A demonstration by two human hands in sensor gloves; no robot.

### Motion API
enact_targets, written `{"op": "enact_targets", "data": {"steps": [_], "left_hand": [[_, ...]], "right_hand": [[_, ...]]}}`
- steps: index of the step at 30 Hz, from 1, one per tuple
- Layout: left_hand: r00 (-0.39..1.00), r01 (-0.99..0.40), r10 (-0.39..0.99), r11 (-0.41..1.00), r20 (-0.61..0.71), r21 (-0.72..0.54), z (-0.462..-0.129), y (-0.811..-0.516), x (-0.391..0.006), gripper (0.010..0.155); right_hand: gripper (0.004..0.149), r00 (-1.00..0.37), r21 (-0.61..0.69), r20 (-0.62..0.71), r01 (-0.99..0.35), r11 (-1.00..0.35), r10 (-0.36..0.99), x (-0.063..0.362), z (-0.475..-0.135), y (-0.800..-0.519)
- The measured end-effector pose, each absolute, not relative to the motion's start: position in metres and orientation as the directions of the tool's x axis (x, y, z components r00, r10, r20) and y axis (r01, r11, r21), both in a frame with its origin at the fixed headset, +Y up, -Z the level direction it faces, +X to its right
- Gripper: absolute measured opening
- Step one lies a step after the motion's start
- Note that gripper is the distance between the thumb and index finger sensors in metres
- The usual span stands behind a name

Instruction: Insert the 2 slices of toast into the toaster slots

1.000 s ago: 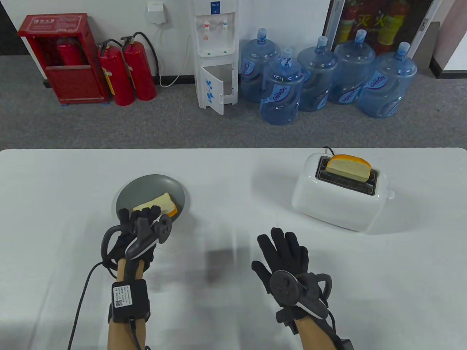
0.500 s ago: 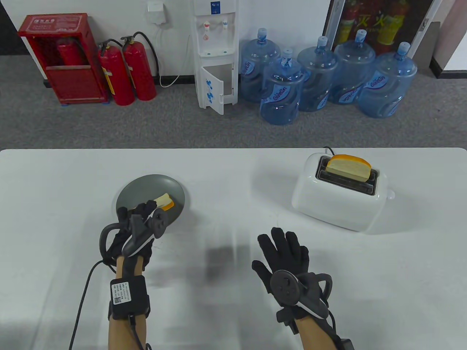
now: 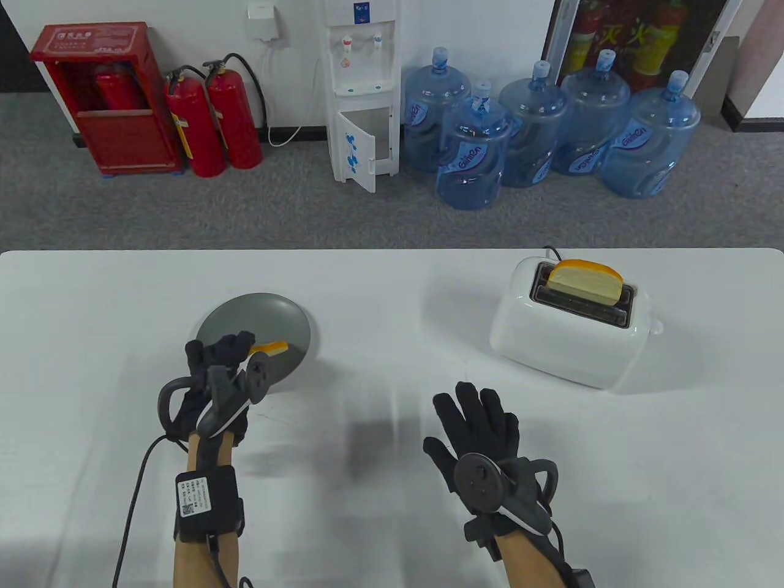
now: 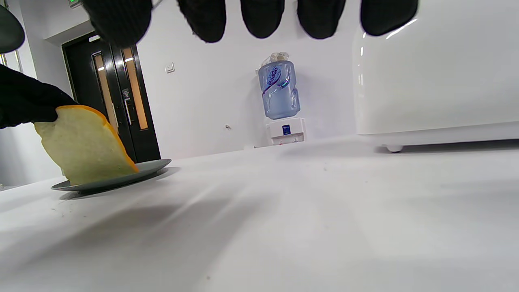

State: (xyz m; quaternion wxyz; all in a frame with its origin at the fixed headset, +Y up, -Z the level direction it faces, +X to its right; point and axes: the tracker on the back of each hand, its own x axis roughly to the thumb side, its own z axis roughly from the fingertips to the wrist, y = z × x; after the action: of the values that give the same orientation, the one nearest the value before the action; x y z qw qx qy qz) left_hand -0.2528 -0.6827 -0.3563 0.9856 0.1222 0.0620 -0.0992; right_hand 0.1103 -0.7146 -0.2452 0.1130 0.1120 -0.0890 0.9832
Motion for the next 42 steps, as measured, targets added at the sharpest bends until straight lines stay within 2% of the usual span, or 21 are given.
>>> {"op": "enact_targets", "data": {"steps": [7,18,30,36,42], "left_hand": [[0.979,0.197,-0.172,0.940,-0.111,0.279,-0.349,-0.678,-0.252,0.044],[0.997,0.065,-0.046,0.925,-0.060,0.373,-0.324,-0.666,-0.260,0.043],[0.994,-0.108,0.102,0.860,0.040,0.499,-0.281,-0.645,-0.256,0.043],[0.977,-0.213,0.180,0.829,0.113,0.517,-0.261,-0.648,-0.250,0.043],[0.974,-0.217,0.154,0.833,0.164,0.508,-0.254,-0.650,-0.241,0.043]], "right_hand": [[0.068,-0.950,-0.147,0.241,-0.239,-0.960,0.199,0.110,-0.245,-0.715],[0.068,-0.949,-0.146,0.242,-0.241,-0.959,0.202,0.110,-0.245,-0.715],[0.068,-0.945,-0.142,0.252,-0.249,-0.958,0.209,0.109,-0.245,-0.715],[0.068,-0.944,-0.142,0.264,-0.243,-0.959,0.200,0.108,-0.244,-0.715],[0.067,-0.932,-0.185,0.292,-0.273,-0.944,0.213,0.108,-0.241,-0.713]]}}
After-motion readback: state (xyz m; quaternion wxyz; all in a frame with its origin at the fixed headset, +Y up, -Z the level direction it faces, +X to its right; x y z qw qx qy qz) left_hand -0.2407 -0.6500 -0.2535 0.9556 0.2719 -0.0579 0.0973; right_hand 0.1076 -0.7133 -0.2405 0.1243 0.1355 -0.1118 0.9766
